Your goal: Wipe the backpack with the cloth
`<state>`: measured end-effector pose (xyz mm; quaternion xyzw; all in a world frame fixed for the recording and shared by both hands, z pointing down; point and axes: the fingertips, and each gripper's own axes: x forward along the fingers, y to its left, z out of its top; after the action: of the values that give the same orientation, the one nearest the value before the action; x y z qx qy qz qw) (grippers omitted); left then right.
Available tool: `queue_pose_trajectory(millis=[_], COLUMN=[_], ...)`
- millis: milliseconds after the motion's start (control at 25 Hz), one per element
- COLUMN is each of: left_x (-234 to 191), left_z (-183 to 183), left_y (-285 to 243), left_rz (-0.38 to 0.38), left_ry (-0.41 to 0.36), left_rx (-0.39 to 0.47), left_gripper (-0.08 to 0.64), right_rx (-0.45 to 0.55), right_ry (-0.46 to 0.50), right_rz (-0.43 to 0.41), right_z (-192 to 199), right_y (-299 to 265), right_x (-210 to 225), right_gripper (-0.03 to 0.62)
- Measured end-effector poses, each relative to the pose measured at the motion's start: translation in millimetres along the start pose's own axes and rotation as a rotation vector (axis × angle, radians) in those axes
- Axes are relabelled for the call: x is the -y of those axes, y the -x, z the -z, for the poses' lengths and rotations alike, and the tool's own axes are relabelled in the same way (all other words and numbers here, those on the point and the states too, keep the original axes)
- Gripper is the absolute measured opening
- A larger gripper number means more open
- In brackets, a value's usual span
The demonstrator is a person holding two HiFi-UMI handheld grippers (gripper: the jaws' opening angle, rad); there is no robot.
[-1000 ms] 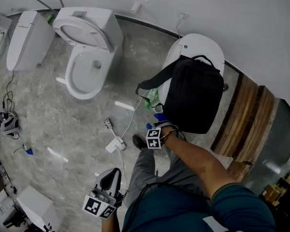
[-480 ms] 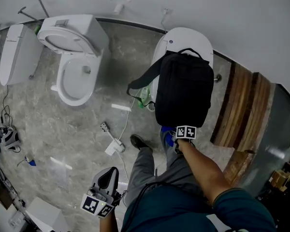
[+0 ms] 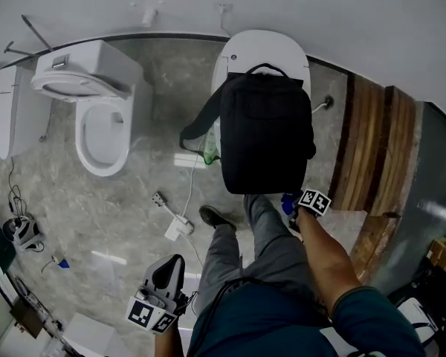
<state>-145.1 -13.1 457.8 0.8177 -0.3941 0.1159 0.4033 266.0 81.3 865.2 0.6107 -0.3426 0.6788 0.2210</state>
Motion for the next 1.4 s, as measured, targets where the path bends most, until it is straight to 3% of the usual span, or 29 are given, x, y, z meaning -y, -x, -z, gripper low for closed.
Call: queue_pose_trajectory(millis=[80,120,200,280,360,600,720,880,960,1040,1120,1200,1280,1320,1400], left_x=[6,9,15,22,30,42,38,37,35,33,30,28,25,23,20], left_z=[-2,-3,-9,-14,-19,-31,-30,-32,-35,-35,-33,-31,-31,-30,-26], left_y=[-11,-16,-26,-35,-45,-65,-67,-64,-62,-58,-52,-45,-38,-33,-23], left_rz=[0.006,0.008,0.010,0.012,0.017,0.010,-0.006,-0.010,-0.009,-0.013,-0.016,-0.019,-0.021,-0.023,-0.027], left_ry=[-0.008,-0.012,-0.018,-0.024,-0.030,-0.038,-0.028,-0.023,-0.023,-0.020,-0.018,-0.015,-0.013,-0.012,-0.008], left_rx=[-0.010,-0.012,-0.012,-0.013,-0.014,-0.007,-0.004,0.003,0.013,0.020,0.021,0.025,0.034,0.038,0.042], left_gripper=[0.005,0.006,0.005,0.006,0.005,0.005,0.005,0.005,0.005,0.005,0.005,0.005,0.005,0.005,0.005], right_rx=[0.090,0.157,0.270,0.311,0.357,0.455,0.456,0.422,0.439,0.373,0.232,0.217,0.272,0.291,0.295], right_ry=[-0.074,-0.105,-0.123,-0.089,-0.051,0.050,0.319,0.684,0.910,1.204,1.484,1.674,1.714,1.684,1.609], right_rz=[0.004,-0.033,-0.187,-0.381,-0.501,-0.589,-0.550,-0.398,-0.345,-0.324,-0.295,-0.146,-0.039,-0.061,-0.191], right_z=[-27,-48,-98,-145,-194,-325,-352,-340,-321,-271,-200,-158,-147,-142,-123], right_y=[8,13,24,32,41,53,62,61,70,72,62,60,68,73,84], right_x=[18,19,-5,-54,-102,-202,-255,-289,-302,-320,-333,-341,-347,-351,-356], right_gripper=[0.031,0.031,0.031,0.031,0.031,0.031,0.031,0.031,0.031,0.031,0.031,0.026,0.025,0.025,0.025])
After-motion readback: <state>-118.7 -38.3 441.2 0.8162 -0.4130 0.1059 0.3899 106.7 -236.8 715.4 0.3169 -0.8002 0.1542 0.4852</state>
